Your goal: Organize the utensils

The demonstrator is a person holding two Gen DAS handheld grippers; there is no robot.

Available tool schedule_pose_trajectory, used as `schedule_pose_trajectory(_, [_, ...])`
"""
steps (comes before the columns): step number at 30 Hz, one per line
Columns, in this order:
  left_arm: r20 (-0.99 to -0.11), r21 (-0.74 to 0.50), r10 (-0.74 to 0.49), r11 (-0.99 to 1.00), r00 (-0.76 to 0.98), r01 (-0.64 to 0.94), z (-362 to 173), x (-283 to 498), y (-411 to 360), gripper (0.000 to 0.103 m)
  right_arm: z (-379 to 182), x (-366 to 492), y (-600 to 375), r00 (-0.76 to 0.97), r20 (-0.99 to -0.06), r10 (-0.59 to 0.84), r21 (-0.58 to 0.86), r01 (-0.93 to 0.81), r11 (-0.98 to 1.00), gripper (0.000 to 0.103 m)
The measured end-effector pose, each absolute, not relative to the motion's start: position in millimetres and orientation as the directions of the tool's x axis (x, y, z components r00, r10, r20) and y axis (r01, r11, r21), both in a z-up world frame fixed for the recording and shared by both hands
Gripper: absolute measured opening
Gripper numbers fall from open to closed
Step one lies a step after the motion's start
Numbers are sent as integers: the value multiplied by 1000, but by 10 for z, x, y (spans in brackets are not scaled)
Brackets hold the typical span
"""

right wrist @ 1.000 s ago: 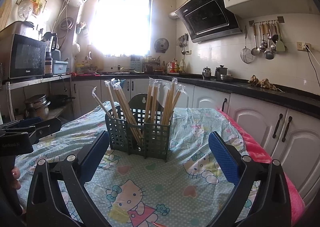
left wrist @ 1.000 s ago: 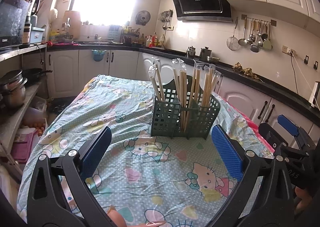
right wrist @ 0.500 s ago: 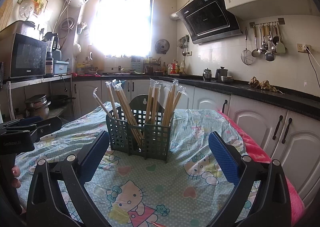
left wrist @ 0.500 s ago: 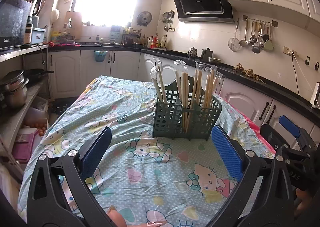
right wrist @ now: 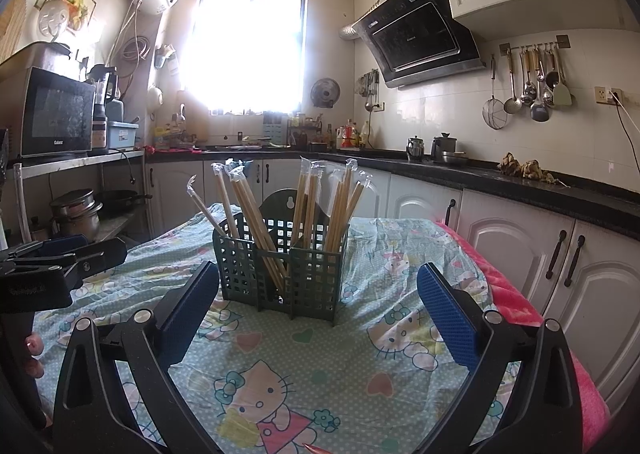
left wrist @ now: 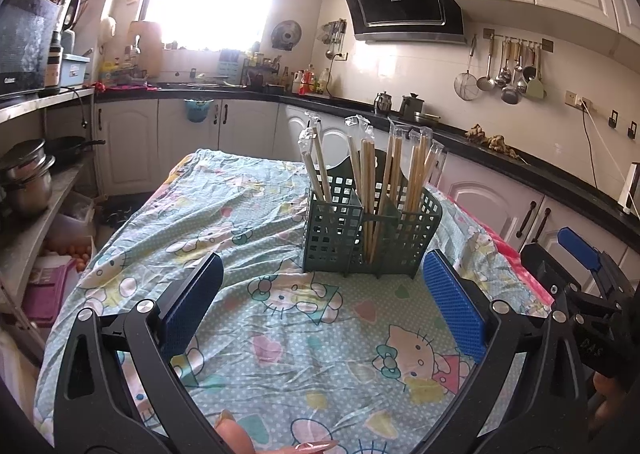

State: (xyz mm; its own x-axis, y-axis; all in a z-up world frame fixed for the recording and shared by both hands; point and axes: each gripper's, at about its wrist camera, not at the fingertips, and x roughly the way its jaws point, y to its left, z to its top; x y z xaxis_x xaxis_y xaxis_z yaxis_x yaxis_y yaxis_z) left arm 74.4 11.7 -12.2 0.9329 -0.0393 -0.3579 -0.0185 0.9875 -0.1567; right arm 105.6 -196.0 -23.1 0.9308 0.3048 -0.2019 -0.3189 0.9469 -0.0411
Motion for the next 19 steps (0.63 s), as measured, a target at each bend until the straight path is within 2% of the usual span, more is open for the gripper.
schedule_pose_trajectory(4, [-386, -164, -31, 986, 922, -36, -151, 805, 136, 92, -240, 1105, -1980, 934, -221, 280, -42, -296, 954, 97])
schedule_pose_trajectory(6, [-428, -195, -31, 979, 903, -59, -192, 881, 210, 92, -260, 1148, -2017, 936, -235, 261, -40, -277, 960, 97])
schedule_pose_trajectory(11, [-512, -175, 57, 970, 857, -170, -294, 1076, 472, 92, -295, 1345, -2187, 938, -281, 202, 0, -211, 978, 97])
schedule_pose_trajectory(13, [-565, -149, 112, 961, 818, -235, -360, 1209, 646, 92, -314, 1528, -2289, 928, -326, 178, 15, -184, 983, 97])
schedule_pose_trajectory(15, [-635, -113, 182, 940, 751, -323, -505, 1421, 904, 92, -429, 1933, -2397, 876, -471, 102, -14, -123, 992, 97])
schedule_pose_trajectory(16, [-664, -95, 204, 931, 719, -352, -591, 1530, 1020, 92, -485, 2047, -2433, 856, -512, 68, -28, -96, 995, 97])
schedule_pose_trajectory(19, [-720, -25, 273, 908, 638, -417, -828, 1805, 1267, 92, -861, 2620, -2630, 721, -691, -51, -82, -8, 997, 97])
